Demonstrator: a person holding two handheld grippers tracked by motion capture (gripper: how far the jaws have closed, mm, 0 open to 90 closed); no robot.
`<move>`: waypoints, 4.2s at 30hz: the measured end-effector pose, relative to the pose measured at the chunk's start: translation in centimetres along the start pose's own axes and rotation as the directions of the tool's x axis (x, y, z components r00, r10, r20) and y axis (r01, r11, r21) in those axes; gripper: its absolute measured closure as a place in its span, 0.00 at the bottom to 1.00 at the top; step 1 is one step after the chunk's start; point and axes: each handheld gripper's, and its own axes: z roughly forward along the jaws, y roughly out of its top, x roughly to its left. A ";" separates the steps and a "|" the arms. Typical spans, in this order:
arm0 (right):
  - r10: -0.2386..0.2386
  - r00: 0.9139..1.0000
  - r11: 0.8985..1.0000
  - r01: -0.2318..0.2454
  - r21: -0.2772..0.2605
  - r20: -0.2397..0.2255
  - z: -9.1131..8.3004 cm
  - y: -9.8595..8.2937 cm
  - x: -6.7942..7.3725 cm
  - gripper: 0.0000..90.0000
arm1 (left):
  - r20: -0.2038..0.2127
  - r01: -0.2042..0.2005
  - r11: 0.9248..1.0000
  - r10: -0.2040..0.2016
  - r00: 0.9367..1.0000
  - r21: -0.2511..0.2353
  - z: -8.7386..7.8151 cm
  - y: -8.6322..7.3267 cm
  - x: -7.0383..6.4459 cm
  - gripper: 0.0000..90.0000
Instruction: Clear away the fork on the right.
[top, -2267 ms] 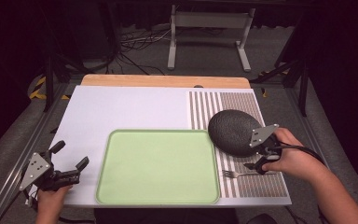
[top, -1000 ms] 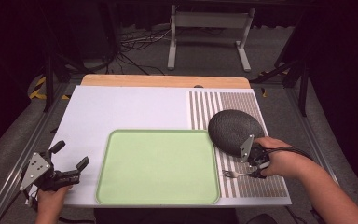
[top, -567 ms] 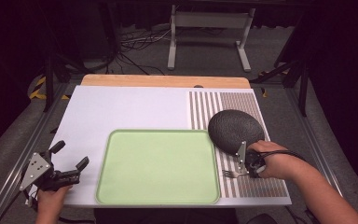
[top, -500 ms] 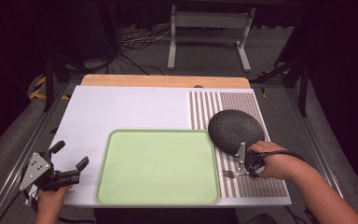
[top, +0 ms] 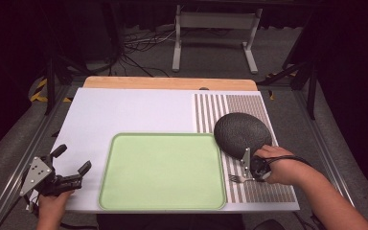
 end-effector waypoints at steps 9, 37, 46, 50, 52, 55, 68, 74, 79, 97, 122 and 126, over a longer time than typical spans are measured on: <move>0.022 1.000 1.000 -0.022 0.006 0.009 -0.1 0.0 0.1 0.93 | -0.002 -0.001 1.000 0.001 1.000 0.000 0.0 0.0 0.0 0.00; 0.036 0.994 0.995 -0.026 -0.101 0.099 -6.2 0.9 -0.4 0.93 | -0.002 -0.001 1.000 0.001 1.000 -0.002 0.0 0.0 -0.1 0.00; 0.020 0.992 0.988 -0.001 -0.152 0.126 -7.6 2.7 -0.8 0.93 | 0.001 -0.003 1.000 0.003 1.000 0.000 0.0 0.0 0.0 0.00; 0.013 0.992 0.987 0.008 -0.160 0.128 -8.0 3.7 -0.9 0.93 | 0.000 -0.001 1.000 0.001 1.000 -0.001 0.0 0.0 0.0 0.00; 0.008 0.991 0.986 0.013 -0.165 0.130 -8.1 4.0 -1.0 0.93 | 0.001 -0.001 1.000 0.001 1.000 -0.003 0.0 0.0 0.0 0.00; 0.003 0.991 0.985 0.020 -0.172 0.131 -8.4 5.1 -1.1 0.93 | 0.001 -0.001 1.000 0.001 1.000 -0.003 0.0 0.0 0.0 0.00; -0.041 0.991 0.981 0.064 -0.186 0.128 -9.0 9.0 -1.8 0.93 | 0.004 -0.002 1.000 0.003 1.000 -0.002 0.0 0.0 0.0 0.00; -0.018 0.993 0.976 0.042 -0.212 0.115 -9.5 10.8 -1.9 0.93 | 0.003 -0.002 1.000 0.002 1.000 -0.004 0.0 0.0 0.1 0.00; 0.051 0.995 0.972 -0.029 -0.232 0.090 -9.7 12.0 -2.0 0.93 | 0.002 -0.001 1.000 0.001 1.000 -0.005 -0.1 0.1 0.1 0.00; 0.439 0.895 0.844 -0.441 -0.306 -0.081 -9.4 13.3 -2.2 0.93 | 0.005 -0.005 1.000 0.005 1.000 -0.006 0.0 0.1 0.1 0.00; 0.743 0.631 0.559 -0.769 -0.311 -0.224 -8.0 14.1 -2.4 0.93 | 0.007 -0.002 1.000 0.002 1.000 -0.007 0.0 0.1 0.0 0.00; 0.778 0.575 0.510 -0.813 -0.280 -0.252 -7.5 14.3 -2.5 0.93 | 0.009 -0.003 1.000 0.003 1.000 -0.005 0.0 0.1 0.0 0.00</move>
